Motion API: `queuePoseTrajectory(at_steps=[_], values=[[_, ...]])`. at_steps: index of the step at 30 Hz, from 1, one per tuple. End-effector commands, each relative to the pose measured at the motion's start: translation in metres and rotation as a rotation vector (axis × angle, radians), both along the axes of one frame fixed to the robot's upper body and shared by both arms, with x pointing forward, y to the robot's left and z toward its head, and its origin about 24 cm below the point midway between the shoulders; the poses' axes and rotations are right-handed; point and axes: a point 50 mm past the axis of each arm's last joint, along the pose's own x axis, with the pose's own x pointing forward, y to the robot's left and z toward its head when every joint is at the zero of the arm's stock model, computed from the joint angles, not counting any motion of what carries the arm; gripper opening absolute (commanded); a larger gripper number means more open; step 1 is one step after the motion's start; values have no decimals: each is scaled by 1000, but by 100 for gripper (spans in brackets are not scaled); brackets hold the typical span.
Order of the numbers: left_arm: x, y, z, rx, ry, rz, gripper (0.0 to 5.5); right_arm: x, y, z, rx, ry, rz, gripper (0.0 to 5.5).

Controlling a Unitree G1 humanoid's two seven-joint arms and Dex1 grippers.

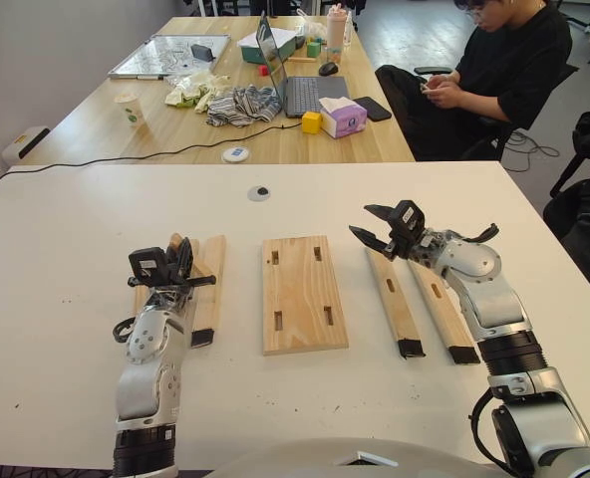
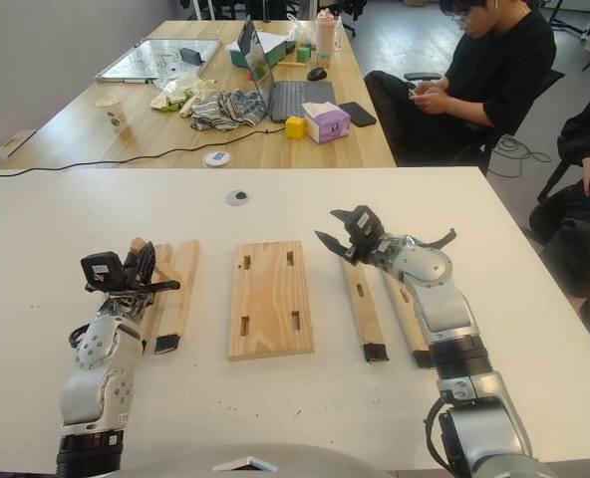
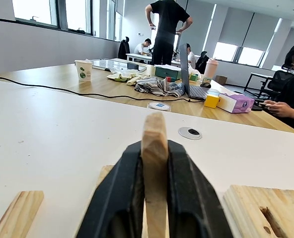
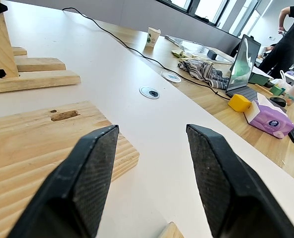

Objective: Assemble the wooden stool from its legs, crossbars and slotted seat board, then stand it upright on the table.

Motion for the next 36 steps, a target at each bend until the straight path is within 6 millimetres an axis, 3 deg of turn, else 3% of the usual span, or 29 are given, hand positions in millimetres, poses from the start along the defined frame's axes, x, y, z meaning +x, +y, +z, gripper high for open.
queuePoseTrajectory(at_steps=[1,13,24,31,34,36], values=[[-19,-11,-53,60,410,-151,38,0,-2,0,-23,-6,1,251],[1,-43,-36,-30,255,-242,38,0,-1,-1,-19,-6,-6,251],[-16,-45,-42,-30,287,-221,38,0,-1,-2,-22,-8,-2,251],[-16,-41,-41,7,289,-202,38,0,0,-2,-25,-11,0,251],[-13,-37,-30,12,249,-163,38,-1,-1,-3,-26,-12,0,251],[-12,-35,-15,6,193,-147,82,-3,-1,-4,-27,-10,-3,251]])
